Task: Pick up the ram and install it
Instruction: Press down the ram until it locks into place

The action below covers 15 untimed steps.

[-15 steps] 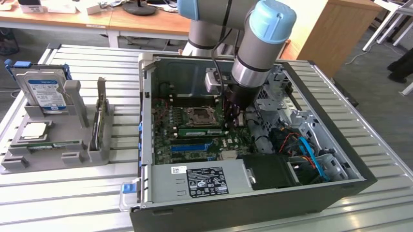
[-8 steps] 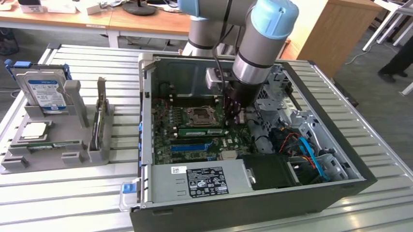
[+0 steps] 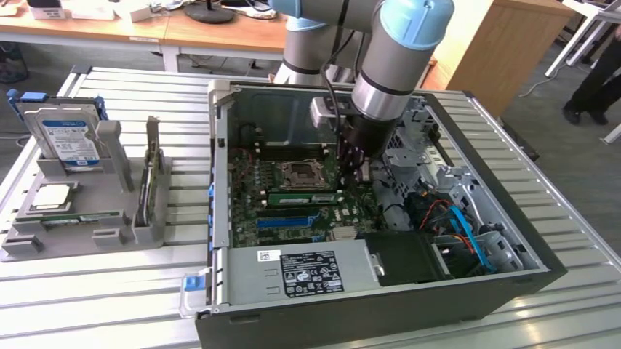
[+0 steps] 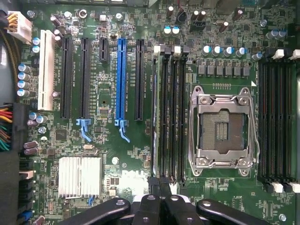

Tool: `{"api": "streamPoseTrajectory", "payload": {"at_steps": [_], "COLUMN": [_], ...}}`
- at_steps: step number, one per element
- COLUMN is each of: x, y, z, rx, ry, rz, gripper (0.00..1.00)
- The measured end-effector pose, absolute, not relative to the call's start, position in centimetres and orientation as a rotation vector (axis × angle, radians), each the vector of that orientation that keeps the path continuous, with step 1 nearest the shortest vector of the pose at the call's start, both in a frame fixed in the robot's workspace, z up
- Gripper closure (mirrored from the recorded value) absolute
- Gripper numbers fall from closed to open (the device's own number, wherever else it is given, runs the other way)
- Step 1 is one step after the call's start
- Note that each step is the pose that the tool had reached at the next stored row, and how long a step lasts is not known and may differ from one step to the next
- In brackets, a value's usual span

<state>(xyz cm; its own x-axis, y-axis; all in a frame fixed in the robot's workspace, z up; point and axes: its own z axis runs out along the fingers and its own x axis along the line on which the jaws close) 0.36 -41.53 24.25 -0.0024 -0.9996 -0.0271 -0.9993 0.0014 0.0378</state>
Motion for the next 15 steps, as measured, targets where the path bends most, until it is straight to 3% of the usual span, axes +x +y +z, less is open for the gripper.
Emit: {"api": "streamPoseTrajectory", "payload": {"at_steps": [15], "x": [-2.4], "y": [-41.4], "z": [24.3], "rx": [2.222], "ry": [-2.226], "rz": [-0.054], "gripper": [0.89]}}
